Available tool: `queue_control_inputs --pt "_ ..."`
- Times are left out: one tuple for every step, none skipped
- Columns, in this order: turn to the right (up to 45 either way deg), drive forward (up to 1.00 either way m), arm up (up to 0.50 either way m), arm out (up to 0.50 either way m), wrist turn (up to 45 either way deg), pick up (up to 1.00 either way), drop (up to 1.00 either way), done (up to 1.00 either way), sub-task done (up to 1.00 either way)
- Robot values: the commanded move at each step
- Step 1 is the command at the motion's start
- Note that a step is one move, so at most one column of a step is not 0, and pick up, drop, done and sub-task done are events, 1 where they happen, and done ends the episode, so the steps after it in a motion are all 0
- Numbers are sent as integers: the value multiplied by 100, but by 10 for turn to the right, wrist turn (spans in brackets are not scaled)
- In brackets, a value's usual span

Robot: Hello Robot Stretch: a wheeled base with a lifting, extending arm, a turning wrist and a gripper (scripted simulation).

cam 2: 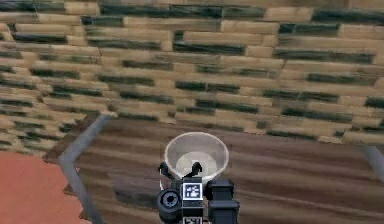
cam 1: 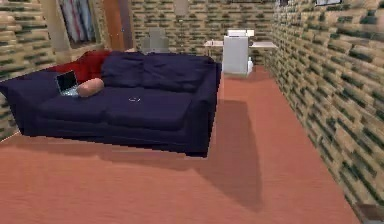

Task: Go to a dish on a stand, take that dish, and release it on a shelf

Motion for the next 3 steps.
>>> queue_control_inputs --pt "-450 0 0 0 0 0 0 0 0" --pt "-90 0 0 0 0 0 0 0 0" --pt "450 0 0 0 0 0 0 0 0"
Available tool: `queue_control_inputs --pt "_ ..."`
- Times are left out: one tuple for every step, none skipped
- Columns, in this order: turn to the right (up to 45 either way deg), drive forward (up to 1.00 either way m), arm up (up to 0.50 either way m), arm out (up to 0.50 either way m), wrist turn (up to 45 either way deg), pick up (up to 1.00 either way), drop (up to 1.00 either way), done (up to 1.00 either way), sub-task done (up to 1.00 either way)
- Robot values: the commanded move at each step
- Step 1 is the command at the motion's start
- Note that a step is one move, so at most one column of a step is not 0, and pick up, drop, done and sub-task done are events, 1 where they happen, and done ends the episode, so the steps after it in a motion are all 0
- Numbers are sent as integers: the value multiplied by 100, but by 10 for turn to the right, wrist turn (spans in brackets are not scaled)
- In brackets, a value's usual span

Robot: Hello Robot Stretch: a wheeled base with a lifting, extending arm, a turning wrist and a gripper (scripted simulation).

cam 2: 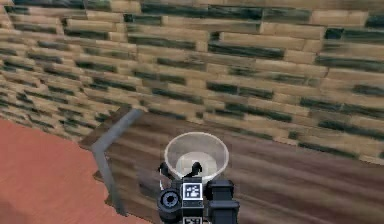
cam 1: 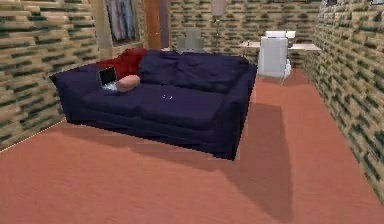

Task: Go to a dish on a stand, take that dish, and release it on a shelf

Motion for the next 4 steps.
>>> queue_control_inputs --pt "450 0 0 0 0 0 0 0 0" --pt "330 0 0 0 0 0 0 0 0" --pt "30 0 0 0 0 0 0 0 0" --pt "-450 0 0 0 0 0 0 0 0"
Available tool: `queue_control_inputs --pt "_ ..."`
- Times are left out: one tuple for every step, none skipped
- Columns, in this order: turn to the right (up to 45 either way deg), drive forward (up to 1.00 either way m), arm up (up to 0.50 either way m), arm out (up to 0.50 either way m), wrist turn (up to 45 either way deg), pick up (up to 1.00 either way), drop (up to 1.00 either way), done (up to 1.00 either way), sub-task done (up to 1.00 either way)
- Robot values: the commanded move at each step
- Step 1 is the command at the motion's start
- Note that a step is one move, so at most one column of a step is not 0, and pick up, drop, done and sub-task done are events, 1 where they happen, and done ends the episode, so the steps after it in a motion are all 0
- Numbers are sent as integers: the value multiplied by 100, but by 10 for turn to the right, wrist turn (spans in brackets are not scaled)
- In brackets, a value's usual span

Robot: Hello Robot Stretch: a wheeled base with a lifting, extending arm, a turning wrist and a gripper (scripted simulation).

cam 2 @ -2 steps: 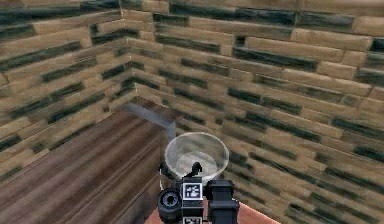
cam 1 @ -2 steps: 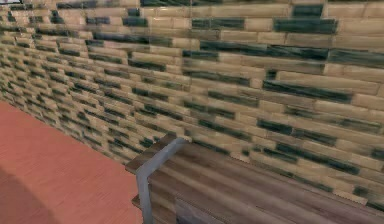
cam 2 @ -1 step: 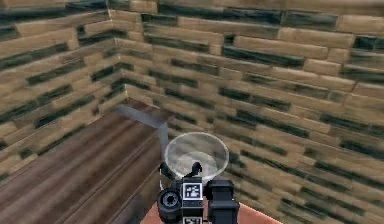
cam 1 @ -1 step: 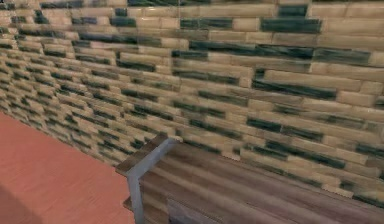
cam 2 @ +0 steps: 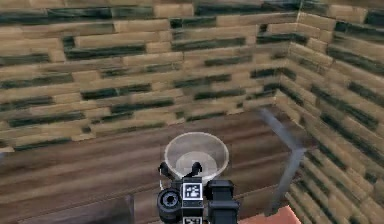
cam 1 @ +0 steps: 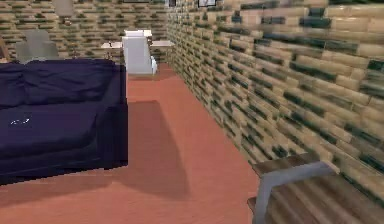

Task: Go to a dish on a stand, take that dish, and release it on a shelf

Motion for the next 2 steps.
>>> queue_control_inputs --pt "-450 0 0 0 0 0 0 0 0" --pt "-210 0 0 0 0 0 0 0 0"
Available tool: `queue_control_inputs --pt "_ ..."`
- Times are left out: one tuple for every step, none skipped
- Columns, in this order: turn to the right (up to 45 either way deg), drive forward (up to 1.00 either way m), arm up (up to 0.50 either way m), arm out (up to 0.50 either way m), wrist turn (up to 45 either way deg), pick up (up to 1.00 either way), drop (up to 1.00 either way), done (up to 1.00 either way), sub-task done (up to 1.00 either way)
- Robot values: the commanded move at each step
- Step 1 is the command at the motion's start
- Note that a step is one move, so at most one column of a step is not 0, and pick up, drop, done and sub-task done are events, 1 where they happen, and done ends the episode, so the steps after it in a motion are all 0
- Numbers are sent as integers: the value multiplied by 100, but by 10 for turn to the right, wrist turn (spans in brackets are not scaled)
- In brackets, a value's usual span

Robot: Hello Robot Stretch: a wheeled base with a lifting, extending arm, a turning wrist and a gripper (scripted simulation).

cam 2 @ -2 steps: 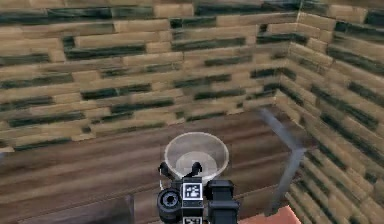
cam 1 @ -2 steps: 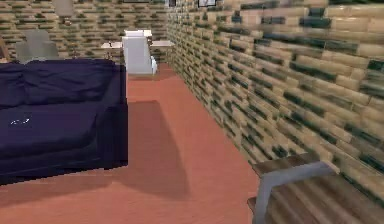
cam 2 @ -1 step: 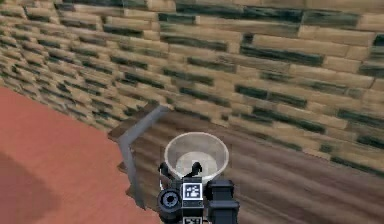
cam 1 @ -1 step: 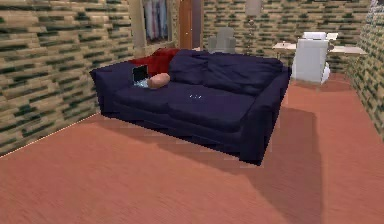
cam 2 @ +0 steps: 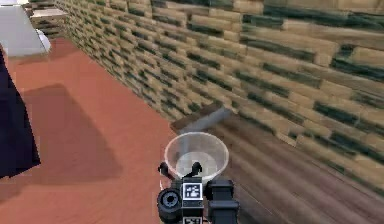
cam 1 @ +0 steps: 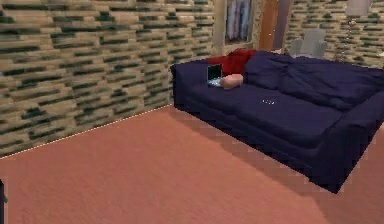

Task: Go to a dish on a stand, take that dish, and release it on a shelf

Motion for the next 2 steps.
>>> queue_control_inputs --pt "450 0 0 0 0 0 0 0 0" --pt "450 0 0 0 0 0 0 0 0"
